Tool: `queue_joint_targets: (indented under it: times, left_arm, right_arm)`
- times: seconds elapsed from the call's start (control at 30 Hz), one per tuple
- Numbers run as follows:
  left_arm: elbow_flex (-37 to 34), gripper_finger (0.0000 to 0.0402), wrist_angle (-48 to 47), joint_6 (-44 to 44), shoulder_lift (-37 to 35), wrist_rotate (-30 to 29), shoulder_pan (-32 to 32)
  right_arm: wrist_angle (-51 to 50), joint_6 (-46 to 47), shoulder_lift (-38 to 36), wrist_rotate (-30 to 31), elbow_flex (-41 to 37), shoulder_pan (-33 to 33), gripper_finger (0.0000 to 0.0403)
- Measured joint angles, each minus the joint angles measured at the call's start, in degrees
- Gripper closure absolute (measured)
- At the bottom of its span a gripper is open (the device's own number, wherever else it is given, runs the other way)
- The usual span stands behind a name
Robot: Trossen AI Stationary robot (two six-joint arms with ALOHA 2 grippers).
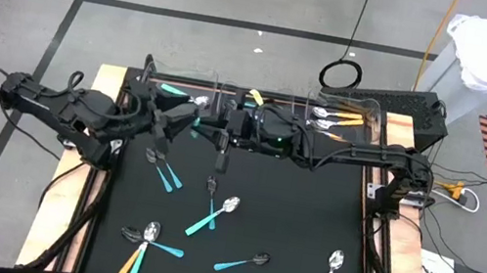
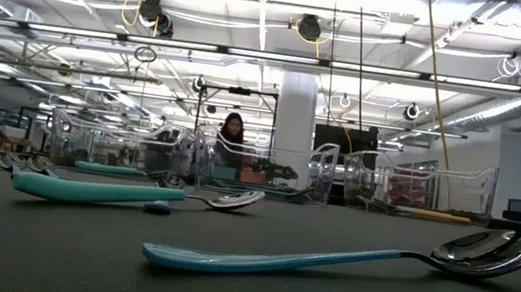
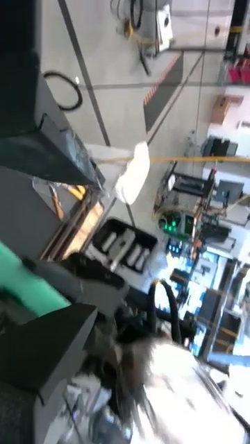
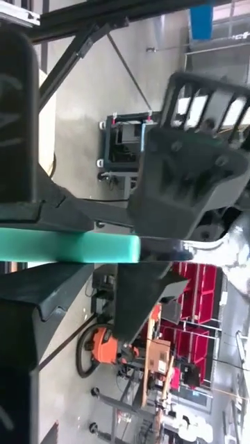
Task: Sort silverware by color (type)
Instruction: Put the light blue spoon into the left transparent bin
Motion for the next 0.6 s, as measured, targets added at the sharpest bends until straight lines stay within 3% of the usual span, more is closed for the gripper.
queue_joint_targets:
  times: [0.13,0.43,0.6]
  left_arm:
    - [0.00,0.0121,2.01,0.53,0.63,4.99,-0.24]
    - [-0.02,0.0073,5.08,2.22,3.34,4.83,1.06]
    - [-0.02,0.0076,7.07,5.30,3.20,6.52,0.98]
  right_arm:
    - [-0.40,0.23,0.14,1.61,0.00,-0.35,0.0346]
    - [-1.38,0.16,0.18,0.34,-0.02,-0.20,0.0346]
    - [-3.36,0.22,0.18,0.50,-0.02,-0.27,0.0346]
